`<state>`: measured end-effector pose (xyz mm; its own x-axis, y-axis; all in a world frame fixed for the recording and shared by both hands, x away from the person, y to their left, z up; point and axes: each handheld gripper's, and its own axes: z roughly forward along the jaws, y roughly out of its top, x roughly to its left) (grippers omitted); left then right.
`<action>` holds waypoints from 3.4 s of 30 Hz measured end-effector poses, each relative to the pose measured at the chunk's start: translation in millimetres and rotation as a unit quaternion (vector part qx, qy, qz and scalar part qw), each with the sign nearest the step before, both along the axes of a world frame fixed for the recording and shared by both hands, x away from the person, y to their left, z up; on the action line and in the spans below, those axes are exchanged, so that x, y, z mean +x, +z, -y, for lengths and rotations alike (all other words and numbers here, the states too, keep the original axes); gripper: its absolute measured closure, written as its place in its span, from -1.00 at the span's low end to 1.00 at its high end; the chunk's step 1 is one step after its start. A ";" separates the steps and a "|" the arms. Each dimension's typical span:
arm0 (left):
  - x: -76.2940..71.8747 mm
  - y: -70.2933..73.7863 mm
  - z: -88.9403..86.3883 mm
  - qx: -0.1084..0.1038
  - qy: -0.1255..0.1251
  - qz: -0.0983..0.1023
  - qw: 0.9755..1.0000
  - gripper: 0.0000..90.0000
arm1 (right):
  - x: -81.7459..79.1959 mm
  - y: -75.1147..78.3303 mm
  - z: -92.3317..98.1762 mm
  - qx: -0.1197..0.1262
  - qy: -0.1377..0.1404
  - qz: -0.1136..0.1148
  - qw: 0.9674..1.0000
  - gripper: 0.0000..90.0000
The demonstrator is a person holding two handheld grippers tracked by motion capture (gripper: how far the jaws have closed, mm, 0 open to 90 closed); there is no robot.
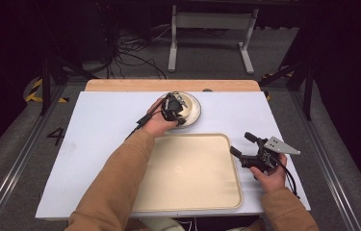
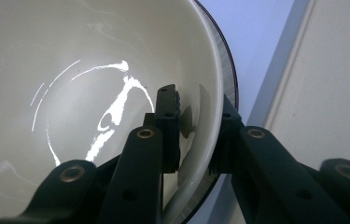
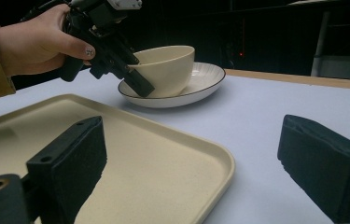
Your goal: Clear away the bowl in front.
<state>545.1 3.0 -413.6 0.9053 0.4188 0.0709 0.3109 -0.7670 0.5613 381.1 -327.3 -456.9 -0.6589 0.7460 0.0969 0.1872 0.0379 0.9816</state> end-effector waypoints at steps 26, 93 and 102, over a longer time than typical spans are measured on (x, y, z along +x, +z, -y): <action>-10.8 23.0 -0.2 0.008 0.035 0.029 0.999 0.85 | -0.1 -0.1 0.8 0.004 -0.001 0.001 1.000 -0.83; -147.1 111.2 -16.8 0.062 -0.120 0.016 0.991 0.85 | -0.6 -0.1 0.2 0.002 -0.005 0.002 1.000 -0.85; -153.6 104.6 -14.3 0.083 -0.146 0.007 0.986 0.85 | -0.5 -0.1 0.3 0.002 -0.005 0.002 1.000 -0.85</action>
